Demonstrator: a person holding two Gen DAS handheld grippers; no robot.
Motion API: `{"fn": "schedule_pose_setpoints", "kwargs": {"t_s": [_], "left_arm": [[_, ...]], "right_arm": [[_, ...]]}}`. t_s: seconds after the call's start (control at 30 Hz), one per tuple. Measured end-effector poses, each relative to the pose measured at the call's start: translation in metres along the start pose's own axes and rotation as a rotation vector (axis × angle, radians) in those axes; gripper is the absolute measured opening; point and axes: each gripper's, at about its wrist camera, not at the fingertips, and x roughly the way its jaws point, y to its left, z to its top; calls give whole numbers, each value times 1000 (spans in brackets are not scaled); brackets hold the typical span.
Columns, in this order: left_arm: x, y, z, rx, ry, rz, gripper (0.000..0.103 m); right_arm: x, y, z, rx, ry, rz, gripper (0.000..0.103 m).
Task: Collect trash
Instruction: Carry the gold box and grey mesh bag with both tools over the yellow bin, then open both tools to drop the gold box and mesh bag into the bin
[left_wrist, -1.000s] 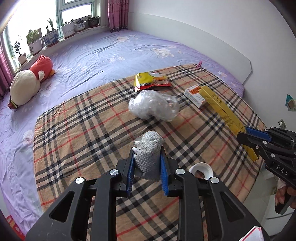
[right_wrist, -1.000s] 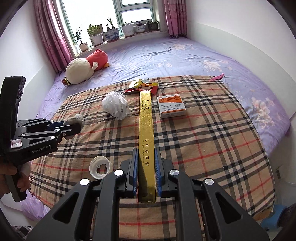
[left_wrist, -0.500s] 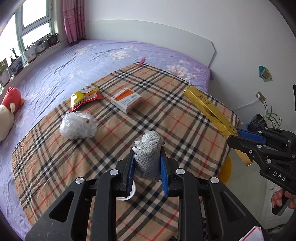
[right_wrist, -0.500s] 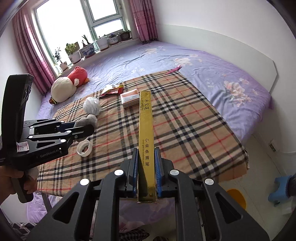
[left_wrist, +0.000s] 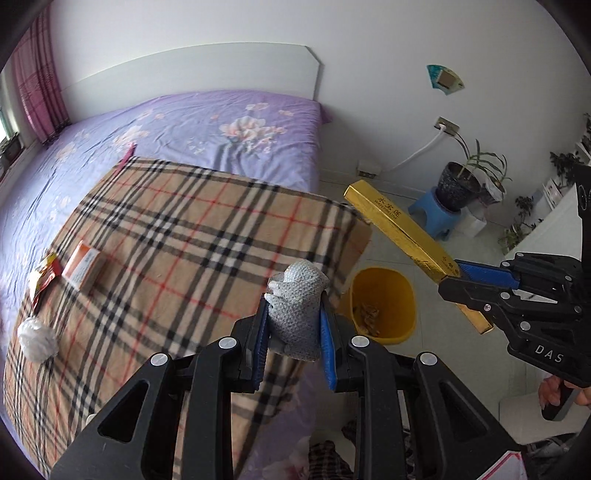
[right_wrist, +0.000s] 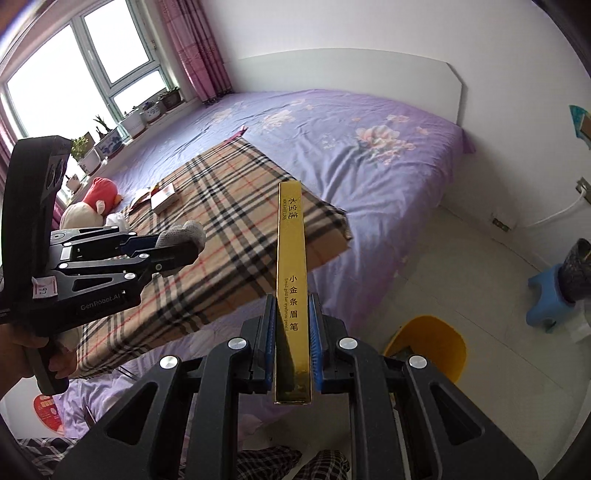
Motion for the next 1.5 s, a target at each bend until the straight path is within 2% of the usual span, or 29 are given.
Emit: {"fn": "schedule_pose_setpoints", "kwargs": {"t_s": [0.43,0.63,0.77,0.93,1.2,1.4,1.5], "left_arm": [[76,-112,29,237,109,-142,25],[128,-152,33,309,187,-194,25],[164,-170,32,345,246,-214,25],[214,-187,28,353,327,-215,25],[287,-196,11,311,434,-188,25],[317,-201,-1,284,482,-168,26],[324,-205,-2,276,487,-154,30]], "right_arm": [[-27,-111,-57,157,66,-109,18],[-17,-161,-83,211,131,-135,18],[4,-191,-97,233,184,-131,18],[43,-227,-114,242,259,-117,18],[105,-270,-131,252,347,-94,18],[142,-293,-146,263,379,-63,18],[153,-299,-147,265,382,-55,19]]}}
